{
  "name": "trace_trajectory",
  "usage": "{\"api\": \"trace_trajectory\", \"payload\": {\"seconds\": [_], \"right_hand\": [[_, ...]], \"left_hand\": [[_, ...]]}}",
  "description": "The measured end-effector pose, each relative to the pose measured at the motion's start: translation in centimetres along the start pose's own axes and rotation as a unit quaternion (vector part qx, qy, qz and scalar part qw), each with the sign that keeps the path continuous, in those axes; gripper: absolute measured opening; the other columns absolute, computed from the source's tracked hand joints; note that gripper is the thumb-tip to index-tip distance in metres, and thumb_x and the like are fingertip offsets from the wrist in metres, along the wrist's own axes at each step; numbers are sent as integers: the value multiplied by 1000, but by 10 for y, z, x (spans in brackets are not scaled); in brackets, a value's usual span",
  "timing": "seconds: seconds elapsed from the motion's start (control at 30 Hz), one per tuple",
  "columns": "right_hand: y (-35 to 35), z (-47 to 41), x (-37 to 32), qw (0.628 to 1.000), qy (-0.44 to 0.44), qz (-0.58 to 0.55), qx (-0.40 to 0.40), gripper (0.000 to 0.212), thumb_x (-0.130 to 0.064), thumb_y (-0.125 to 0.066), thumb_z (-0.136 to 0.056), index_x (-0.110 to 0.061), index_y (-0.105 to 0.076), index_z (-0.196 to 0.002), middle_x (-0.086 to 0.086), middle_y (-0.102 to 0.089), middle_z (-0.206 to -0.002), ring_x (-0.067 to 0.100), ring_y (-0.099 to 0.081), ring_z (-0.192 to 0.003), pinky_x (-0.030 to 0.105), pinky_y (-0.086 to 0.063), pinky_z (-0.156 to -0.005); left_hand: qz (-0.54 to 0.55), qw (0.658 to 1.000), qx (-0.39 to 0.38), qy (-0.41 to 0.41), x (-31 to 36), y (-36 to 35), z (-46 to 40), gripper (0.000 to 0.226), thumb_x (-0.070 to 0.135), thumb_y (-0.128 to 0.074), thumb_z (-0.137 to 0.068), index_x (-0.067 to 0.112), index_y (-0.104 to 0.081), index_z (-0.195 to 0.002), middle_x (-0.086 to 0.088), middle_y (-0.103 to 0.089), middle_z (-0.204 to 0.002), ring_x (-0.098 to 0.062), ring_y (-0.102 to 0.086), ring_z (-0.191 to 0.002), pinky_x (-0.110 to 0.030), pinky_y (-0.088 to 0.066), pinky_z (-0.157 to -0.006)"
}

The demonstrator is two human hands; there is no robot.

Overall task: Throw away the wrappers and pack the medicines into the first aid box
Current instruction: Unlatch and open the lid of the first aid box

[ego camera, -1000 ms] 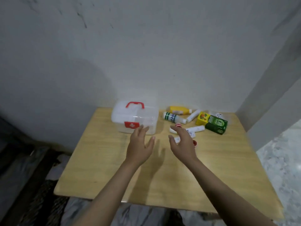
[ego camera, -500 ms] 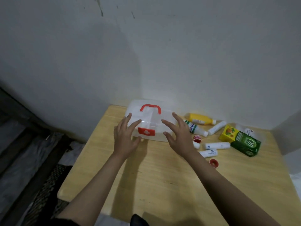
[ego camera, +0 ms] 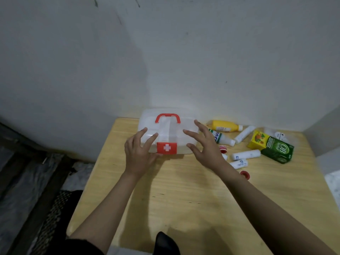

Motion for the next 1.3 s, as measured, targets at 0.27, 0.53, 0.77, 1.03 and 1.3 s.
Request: {"api": "trace_trajectory", "payload": {"seconds": [0.27, 0.53, 0.77, 1.03, 1.3], "right_hand": [[-4, 9, -10, 998, -67, -11, 17, 47, -24, -61, -89, -43, -48, -130, 7, -16, -159, 19, -14, -146, 34, -21, -113], [-2, 38, -30, 996, -77, -2, 44, 56, -26, -57, -92, -48, -32, -137, 7, -21, -157, 19, -14, -146, 41, -21, -115], [12, 61, -60, 987, 20, 17, 160, 29, -28, -49, -93, -31, -49, -123, 15, -33, -151, 18, -26, -142, 36, -36, -108], [29, 38, -66, 981, 83, 60, 167, 27, -21, -51, -92, -24, -56, -119, 17, -42, -145, 26, -44, -132, 45, -48, -97], [42, -13, -60, 983, 33, 54, 173, 50, -35, -49, -92, -27, -37, -140, 18, -33, -147, 27, -38, -132, 33, -35, -103]], "left_hand": [[182, 965, -80, 170, -5, 0, -9, 87, 61, -56, -79, 21, -21, -148, -10, -20, -157, -27, -19, -143, -47, -27, -112], [221, 946, -40, 232, 7, 20, 3, 88, 63, -61, -73, 25, -24, -144, -3, -29, -152, -24, -29, -138, -42, -41, -101], [250, 929, 22, 273, 17, 47, 8, 95, 71, -59, -68, 18, -31, -142, -3, -43, -142, -22, -37, -129, -53, -39, -103], [320, 913, 11, 253, 13, 53, -2, 107, 69, -64, -65, 15, -19, -147, -3, -32, -149, -16, -28, -137, -34, -29, -109], [250, 913, -207, 247, -13, 10, 19, 116, 56, -73, -69, 23, 2, -152, 6, -3, -161, -19, -8, -146, -40, -19, -115]]}}
Point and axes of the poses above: each hand's wrist, its own z-axis away from the middle knuckle, its own y-axis out of the back of the hand, x = y × z, the point moved 6 cm from there along -z, towards the middle knuckle
